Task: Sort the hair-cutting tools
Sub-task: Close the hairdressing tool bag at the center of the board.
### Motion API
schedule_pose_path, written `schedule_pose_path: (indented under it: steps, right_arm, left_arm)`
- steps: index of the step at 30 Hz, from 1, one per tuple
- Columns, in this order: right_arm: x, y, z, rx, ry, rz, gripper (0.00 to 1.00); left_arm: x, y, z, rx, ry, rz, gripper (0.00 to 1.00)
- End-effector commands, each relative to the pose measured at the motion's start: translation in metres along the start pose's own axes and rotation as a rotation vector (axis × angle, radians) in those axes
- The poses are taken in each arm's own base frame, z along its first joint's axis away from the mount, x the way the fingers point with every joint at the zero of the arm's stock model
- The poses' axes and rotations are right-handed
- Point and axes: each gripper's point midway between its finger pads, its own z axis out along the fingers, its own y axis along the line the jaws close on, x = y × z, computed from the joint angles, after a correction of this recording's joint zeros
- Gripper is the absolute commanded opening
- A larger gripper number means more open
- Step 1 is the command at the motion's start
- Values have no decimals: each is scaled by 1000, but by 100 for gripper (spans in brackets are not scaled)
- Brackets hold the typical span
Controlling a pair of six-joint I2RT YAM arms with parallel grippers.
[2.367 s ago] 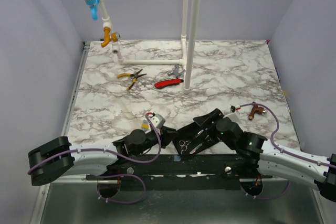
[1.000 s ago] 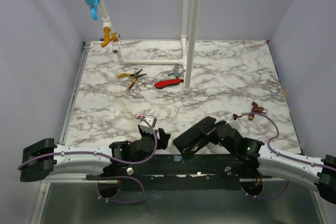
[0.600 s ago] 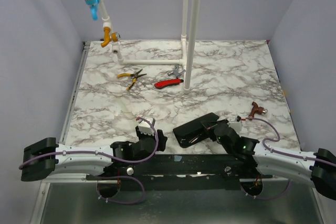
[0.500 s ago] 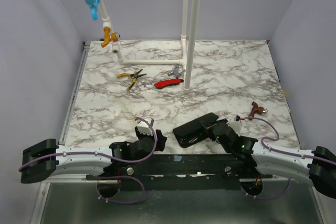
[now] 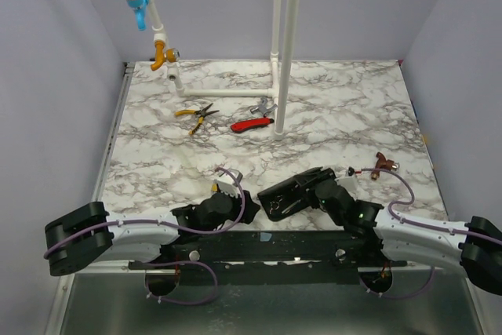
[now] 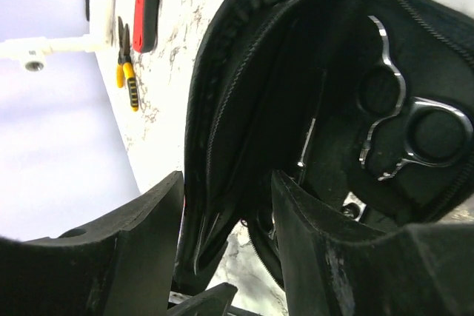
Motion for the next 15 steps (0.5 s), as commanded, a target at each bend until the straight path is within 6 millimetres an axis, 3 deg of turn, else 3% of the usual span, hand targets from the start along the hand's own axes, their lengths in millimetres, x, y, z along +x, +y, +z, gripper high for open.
schedule_pose_path:
  steps: [1,9,15]
  right_arm:
    - [5,13,1,-3,16,-164,55]
    - [12,27,2,-13,49,-354,61]
    - [5,15,0,11,31,-426,61]
  left_arm:
    - [-16,-22,4,71,-28,8,68]
    - [-48,-19,-4,54,-155,51,81]
    - [-74,-15,13,13,-164,129,82]
